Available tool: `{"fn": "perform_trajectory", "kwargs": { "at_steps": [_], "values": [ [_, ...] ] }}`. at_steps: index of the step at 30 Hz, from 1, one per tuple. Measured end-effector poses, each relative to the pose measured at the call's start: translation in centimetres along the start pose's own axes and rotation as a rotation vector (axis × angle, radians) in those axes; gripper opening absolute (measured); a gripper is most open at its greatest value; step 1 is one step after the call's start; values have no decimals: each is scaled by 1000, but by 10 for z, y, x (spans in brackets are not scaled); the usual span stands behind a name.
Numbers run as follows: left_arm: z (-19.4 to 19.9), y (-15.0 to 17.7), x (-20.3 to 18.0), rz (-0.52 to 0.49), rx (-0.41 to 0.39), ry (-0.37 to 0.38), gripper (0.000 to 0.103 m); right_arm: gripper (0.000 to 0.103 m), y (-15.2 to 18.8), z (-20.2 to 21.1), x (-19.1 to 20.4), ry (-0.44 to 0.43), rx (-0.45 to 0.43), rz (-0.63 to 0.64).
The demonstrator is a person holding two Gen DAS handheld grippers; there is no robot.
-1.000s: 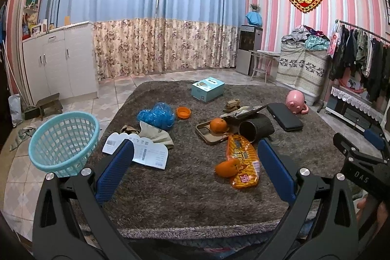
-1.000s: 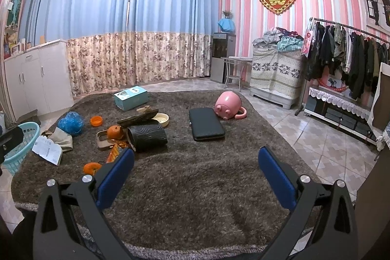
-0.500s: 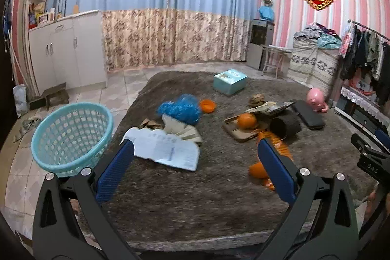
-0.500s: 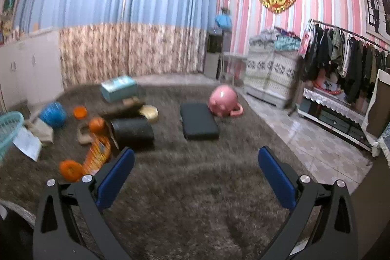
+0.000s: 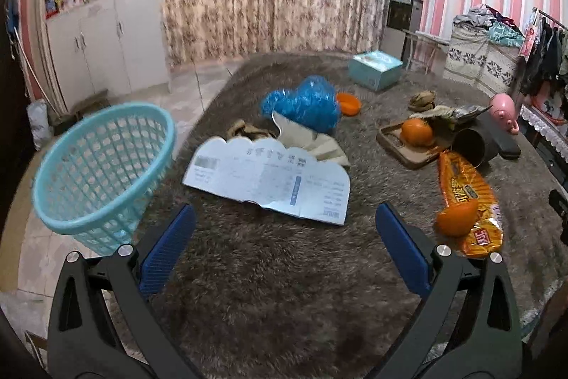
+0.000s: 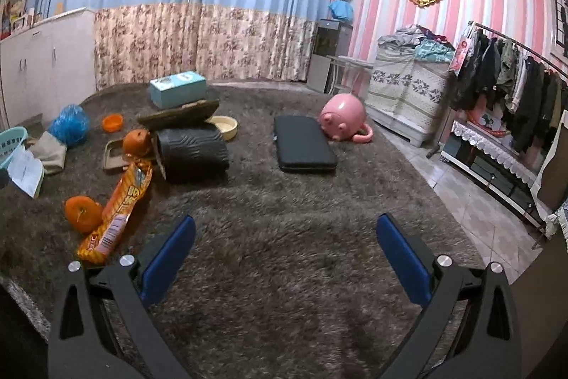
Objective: Collect trash
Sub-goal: 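Lower the left tool onto the white printed card and close on it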
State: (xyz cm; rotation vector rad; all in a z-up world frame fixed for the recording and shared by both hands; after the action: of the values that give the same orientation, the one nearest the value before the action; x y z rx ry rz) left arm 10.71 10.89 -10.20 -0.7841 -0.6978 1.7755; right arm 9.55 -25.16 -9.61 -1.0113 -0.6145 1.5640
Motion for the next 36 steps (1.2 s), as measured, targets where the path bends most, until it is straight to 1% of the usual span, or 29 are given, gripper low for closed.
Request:
{"fn": "perform_trajectory", "kwargs": {
  "at_steps": [5, 7, 9, 11, 15, 17, 18, 22, 26, 27, 29, 30, 31, 34, 36],
  "values": [
    [-22, -4, 3, 10, 58, 30, 97, 99, 1, -10, 3, -23, 20, -4],
    [-31, -5, 2, 13, 88, 46, 91, 99, 2, -13, 4, -19, 22, 1],
    [-44, -6, 1, 16, 132, 69, 87, 99, 2, -15, 7, -18, 26, 9],
    [-55, -8, -1, 17, 158, 77, 85, 99, 2, -17, 9, -16, 29, 17],
    [-62, -10, -5, 11, 166, 79, 79, 99, 1, -20, 14, -17, 31, 38],
    [-66, -10, -7, 7, 181, 61, 73, 99, 0, -21, 16, -18, 29, 44],
    [-66, -10, -7, 3, 183, 54, 68, 99, 0, -21, 16, -17, 27, 46],
    [-57, -8, -6, -17, 155, 35, 69, 99, -2, -22, 14, -20, 23, 42],
    [-60, -10, -5, -23, 157, 25, 69, 99, -3, -25, 18, -30, 28, 47],
    [-62, -11, -4, -22, 158, 27, 65, 99, -4, -25, 18, -29, 26, 49],
    [-68, -13, -3, -26, 161, 23, 54, 99, -4, -25, 19, -29, 23, 53],
    [-73, -15, -2, -25, 173, 29, 43, 99, -4, -26, 20, -29, 25, 54],
    [-76, -16, 0, -21, 183, 36, 40, 99, -3, -26, 20, -30, 27, 53],
    [-79, -19, -2, -28, 178, 43, 40, 99, -3, -27, 20, -34, 34, 51],
    [-72, -17, -5, -47, 168, 43, 41, 99, -4, -27, 20, -31, 30, 53]
  ]
}}
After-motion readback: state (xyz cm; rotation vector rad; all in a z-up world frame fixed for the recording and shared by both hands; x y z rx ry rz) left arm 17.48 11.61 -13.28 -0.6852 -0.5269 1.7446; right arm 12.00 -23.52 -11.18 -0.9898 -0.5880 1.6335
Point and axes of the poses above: each gripper's, at about its wrist camera, not at the fingertips, and z roughly against the way its jaws point, x to its left, y to its underside, the point moved 1 cm from there along -z, roughly the way its jaws point, and after that the axes turned 10 degrees about z, right-handed, at the moved point
